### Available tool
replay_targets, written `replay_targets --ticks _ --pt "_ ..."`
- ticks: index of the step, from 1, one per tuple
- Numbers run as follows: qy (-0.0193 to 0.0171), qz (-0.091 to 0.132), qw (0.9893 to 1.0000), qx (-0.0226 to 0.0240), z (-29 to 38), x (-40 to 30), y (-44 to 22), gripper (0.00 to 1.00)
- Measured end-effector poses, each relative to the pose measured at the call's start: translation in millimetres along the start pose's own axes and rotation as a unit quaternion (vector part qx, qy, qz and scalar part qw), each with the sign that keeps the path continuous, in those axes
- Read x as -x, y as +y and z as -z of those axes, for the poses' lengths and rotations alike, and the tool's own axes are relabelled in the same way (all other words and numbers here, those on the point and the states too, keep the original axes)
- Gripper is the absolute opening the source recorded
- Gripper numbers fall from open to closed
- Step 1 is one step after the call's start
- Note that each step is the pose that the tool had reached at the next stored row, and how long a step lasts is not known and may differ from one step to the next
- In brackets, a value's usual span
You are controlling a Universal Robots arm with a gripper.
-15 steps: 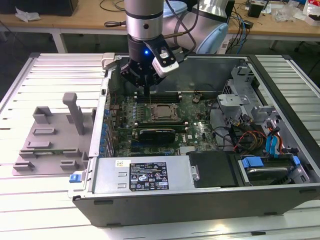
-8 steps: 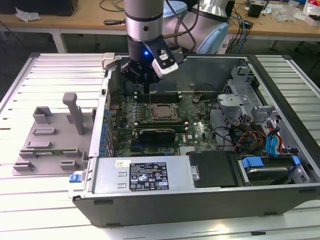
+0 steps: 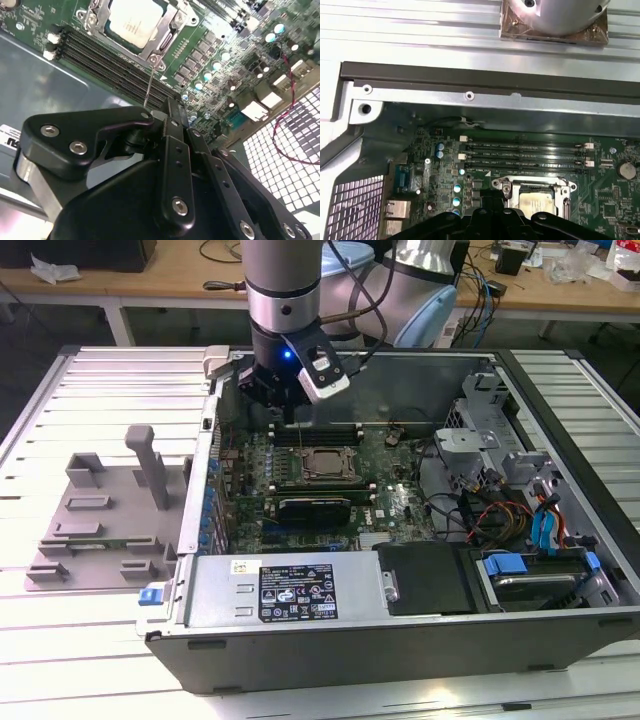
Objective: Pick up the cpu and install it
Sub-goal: 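Install the first cpu locking lever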
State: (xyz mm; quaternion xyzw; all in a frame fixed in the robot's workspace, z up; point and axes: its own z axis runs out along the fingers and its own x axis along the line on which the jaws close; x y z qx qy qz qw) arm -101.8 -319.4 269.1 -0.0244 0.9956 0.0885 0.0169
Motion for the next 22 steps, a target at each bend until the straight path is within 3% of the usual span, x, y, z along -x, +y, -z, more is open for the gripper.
replay_targets --ticks 1,4,5,6,9,12,17,22 --pt "-0.0001 0.000 1.0000 0.0017 -1.0 -0.2 -0.2 0.11" --pt "-0.0007 0.000 0.9999 0.0130 -4.1 -0.5 -0.8 0.11" --pt "-0.0012 -0.001 0.9997 0.0249 -5.1 -0.5 -0.9 0.11" --pt "-0.0017 -0.001 0.9995 0.0325 -7.1 -0.6 -1.3 0.11" --pt "-0.0016 -0.001 0.9995 0.0327 -12.9 1.1 -2.5 0.11" --pt "-0.0016 -0.001 0.9995 0.0329 -14.2 7.0 -3.0 0.11" --pt "-0.0014 -0.001 0.9995 0.0330 -15.8 24.9 -4.1 0.11" --pt "-0.0015 -0.001 0.9995 0.0327 -17.8 25.2 -4.4 0.11"
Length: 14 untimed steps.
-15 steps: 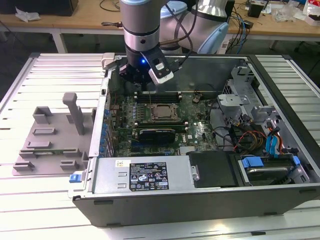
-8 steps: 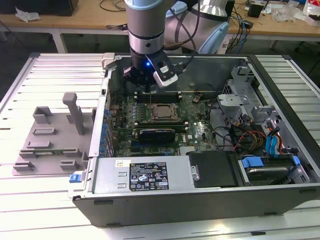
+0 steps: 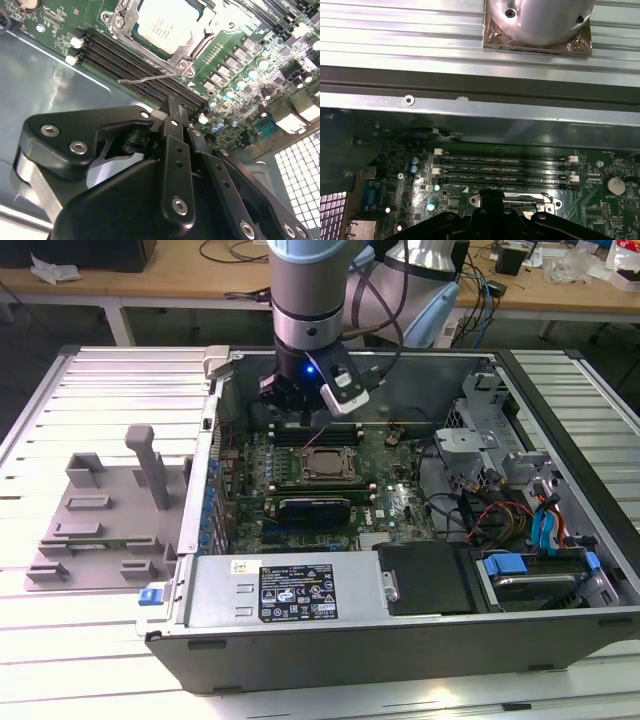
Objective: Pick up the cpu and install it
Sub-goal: 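Install the first cpu locking lever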
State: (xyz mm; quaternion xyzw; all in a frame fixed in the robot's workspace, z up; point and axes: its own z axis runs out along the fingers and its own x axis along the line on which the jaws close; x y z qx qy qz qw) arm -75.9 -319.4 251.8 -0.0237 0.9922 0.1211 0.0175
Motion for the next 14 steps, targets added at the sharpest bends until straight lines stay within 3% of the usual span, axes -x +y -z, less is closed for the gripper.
replay_targets --ticks 4,7,10,14 --pt "-0.0008 -0.004 1.0000 -0.0019 -3.1 1.7 -0.9 0.11" --pt "-0.0102 -0.042 0.9991 -0.0035 -8.6 2.6 -2.3 0.11" --pt "-0.0141 -0.058 0.9982 -0.0070 -10.2 5.6 -2.8 0.11" --pt "-0.0145 -0.060 0.9981 -0.0077 -10.7 7.6 -3.0 0.11"
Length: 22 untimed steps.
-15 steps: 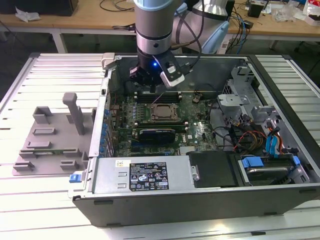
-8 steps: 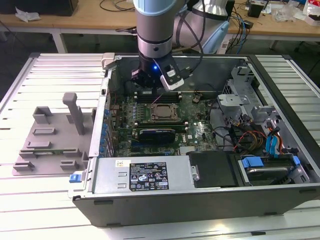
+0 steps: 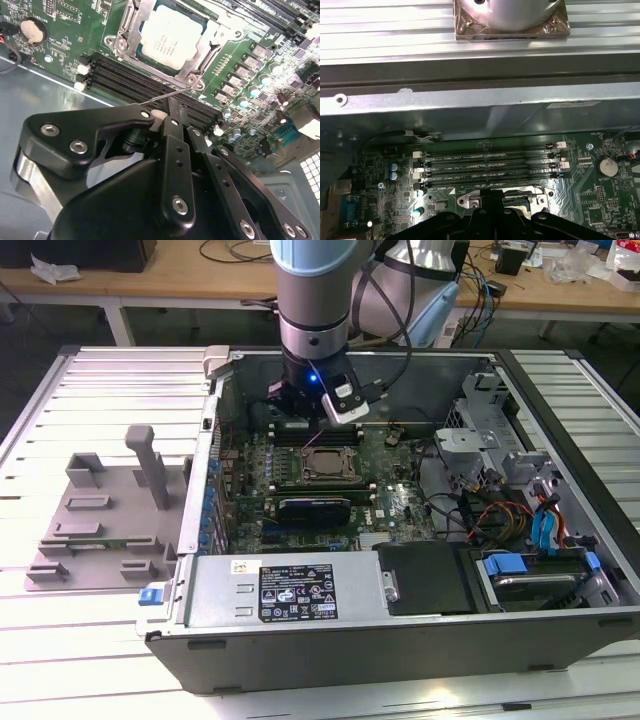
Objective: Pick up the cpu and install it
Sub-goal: 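Install the first cpu locking lever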
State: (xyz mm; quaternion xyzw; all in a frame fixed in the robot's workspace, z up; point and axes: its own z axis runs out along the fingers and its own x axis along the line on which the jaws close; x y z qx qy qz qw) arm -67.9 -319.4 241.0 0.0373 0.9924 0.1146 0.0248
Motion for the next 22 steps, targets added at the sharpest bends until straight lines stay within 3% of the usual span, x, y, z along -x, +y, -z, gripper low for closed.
replay_targets --ticks 3,8,11,14,15,20,22 --pt "-0.0017 0.000 1.0000 -0.0002 -4.9 -0.1 -1.1 0.11" --pt "-0.0138 0.003 0.9999 0.0004 -12.0 -0.4 -2.8 0.11" --pt "-0.0139 0.003 0.9999 -0.0003 -12.2 -0.5 -2.8 0.11" --pt "-0.0140 0.003 0.9999 -0.0003 -14.3 -0.9 2.0 0.11" --pt "-0.0140 0.003 0.9999 -0.0002 -15.8 2.1 2.2 0.11" --pt "-0.0178 -0.013 0.9998 -0.0011 -17.7 5.1 2.0 0.11" --pt "-0.0213 -0.028 0.9994 -0.0019 -18.5 5.0 1.9 0.11"
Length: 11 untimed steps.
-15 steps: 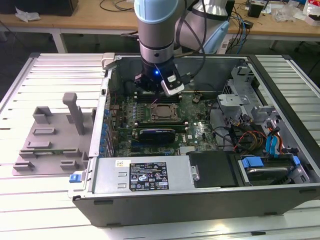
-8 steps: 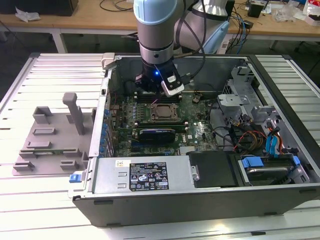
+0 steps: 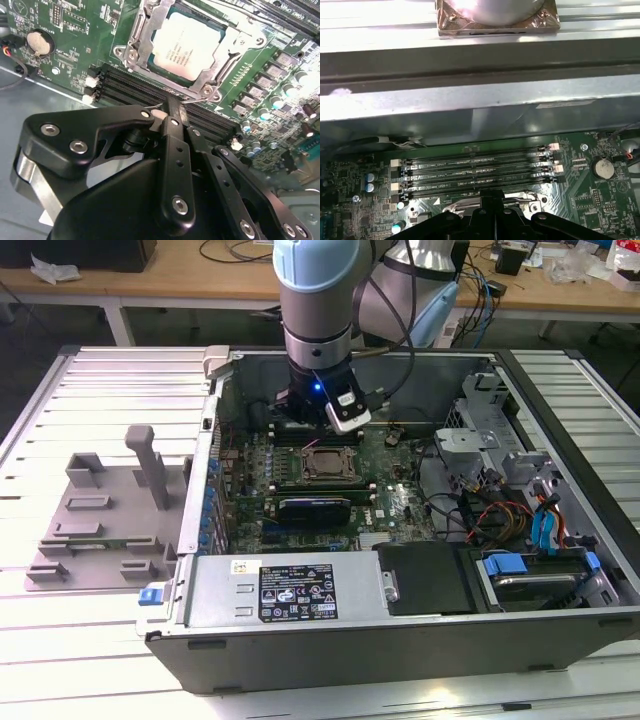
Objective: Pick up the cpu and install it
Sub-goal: 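Install the first cpu locking lever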
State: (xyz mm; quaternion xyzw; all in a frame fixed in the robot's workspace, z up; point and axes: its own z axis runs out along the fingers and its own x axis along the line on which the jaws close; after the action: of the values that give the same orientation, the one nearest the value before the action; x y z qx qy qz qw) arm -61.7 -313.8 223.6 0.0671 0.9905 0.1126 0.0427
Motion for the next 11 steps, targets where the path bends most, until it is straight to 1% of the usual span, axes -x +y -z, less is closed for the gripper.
replay_targets --ticks 2,3,4,6,7,9,10,11 --pt "-0.0035 -0.015 0.9999 -0.0013 -0.3 0.0 -0.2 0.11" --pt "-0.0039 -0.017 0.9999 -0.0015 -0.6 -0.1 0.2 0.11" --pt "-0.0045 -0.018 0.9998 -0.0040 -1.2 -0.4 2.4 0.11" --pt "-0.0049 -0.018 0.9998 -0.0060 -2.5 -1.1 6.8 0.11" --pt "-0.0053 -0.018 0.9998 -0.0079 -3.3 -1.5 8.9 0.11" --pt "-0.0068 -0.018 0.9997 -0.0139 -5.6 -1.7 8.4 0.11" --pt "-0.0082 -0.018 0.9997 -0.0174 -7.3 -1.7 8.0 0.11" --pt "-0.0088 -0.018 0.9996 -0.0189 -8.1 -1.7 7.9 0.11"
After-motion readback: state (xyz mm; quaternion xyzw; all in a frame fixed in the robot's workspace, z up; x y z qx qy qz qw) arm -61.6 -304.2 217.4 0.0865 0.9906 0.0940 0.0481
